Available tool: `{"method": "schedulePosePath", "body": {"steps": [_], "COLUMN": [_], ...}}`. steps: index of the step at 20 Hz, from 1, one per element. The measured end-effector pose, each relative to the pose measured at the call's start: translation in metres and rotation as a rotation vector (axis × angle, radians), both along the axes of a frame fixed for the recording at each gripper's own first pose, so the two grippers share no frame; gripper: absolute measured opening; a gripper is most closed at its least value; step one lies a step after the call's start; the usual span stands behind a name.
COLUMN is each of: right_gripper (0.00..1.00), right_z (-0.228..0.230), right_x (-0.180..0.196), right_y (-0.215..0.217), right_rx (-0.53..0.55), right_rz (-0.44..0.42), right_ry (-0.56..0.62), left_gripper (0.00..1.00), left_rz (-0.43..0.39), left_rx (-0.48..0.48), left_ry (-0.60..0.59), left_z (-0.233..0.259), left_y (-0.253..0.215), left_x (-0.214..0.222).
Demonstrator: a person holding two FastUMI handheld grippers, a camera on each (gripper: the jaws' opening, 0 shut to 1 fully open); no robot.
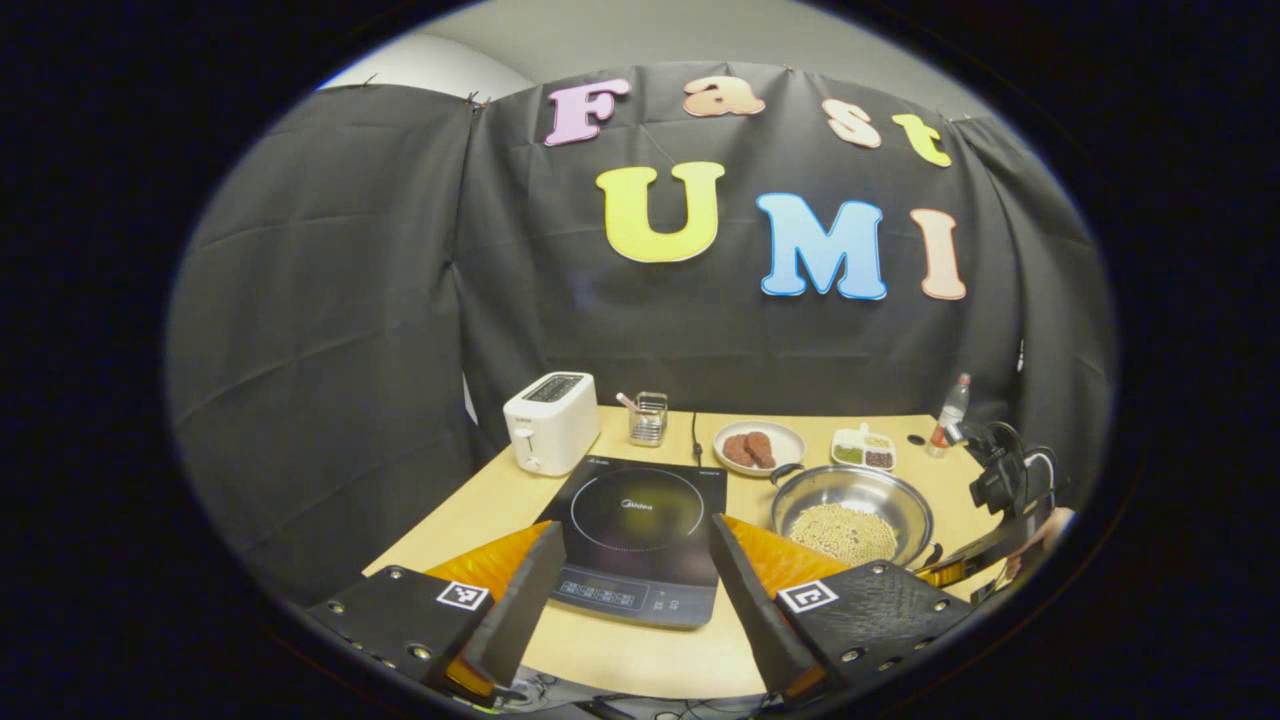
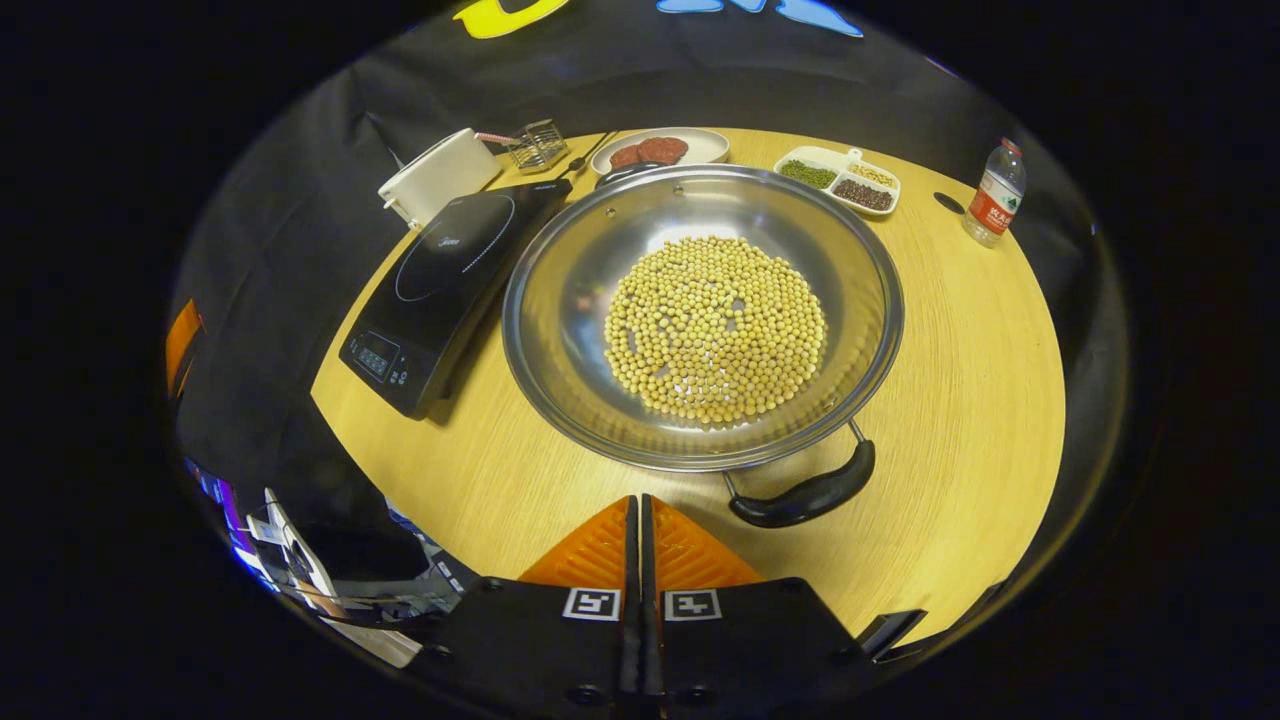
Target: First push the handle of the pot to place it horizontally, then grasp the pot with both hands and set it on the induction cooktop.
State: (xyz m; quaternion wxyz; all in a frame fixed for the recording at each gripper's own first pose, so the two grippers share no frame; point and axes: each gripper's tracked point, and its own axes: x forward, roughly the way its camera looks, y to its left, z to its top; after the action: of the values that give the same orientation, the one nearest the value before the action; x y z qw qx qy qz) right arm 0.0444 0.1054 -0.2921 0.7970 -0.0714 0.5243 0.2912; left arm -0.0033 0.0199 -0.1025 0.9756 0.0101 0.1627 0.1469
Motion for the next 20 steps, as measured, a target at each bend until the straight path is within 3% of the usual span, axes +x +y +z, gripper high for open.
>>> {"method": "schedulePosePath", "body": {"steps": [6, 13, 20], "right_gripper": [0.02, 0.02, 0.02], "right_z": [-0.016, -0.014, -0.016], "right_x": [0.013, 0.017, 0.034], "right_y": [-0.010, -0.012, -0.027], "right_rx": [-0.046, -0.025, -0.049], "right_rz": [-0.007, -0.027, -0.047], "right_ry": [-0.006, -0.010, -0.021], "left_gripper": [0.89, 0.85, 0.89], "left_rz": [0.011, 0.014, -0.004], "left_rx": [-0.014, -0.009, -0.095], "left_ry": [0.006, 0.012, -0.013], "left_z": [-0.001, -0.002, -0.011], "left_y": [-0.007, -0.014, -0.033], "left_x": [0.002, 0.009, 0.025]}}
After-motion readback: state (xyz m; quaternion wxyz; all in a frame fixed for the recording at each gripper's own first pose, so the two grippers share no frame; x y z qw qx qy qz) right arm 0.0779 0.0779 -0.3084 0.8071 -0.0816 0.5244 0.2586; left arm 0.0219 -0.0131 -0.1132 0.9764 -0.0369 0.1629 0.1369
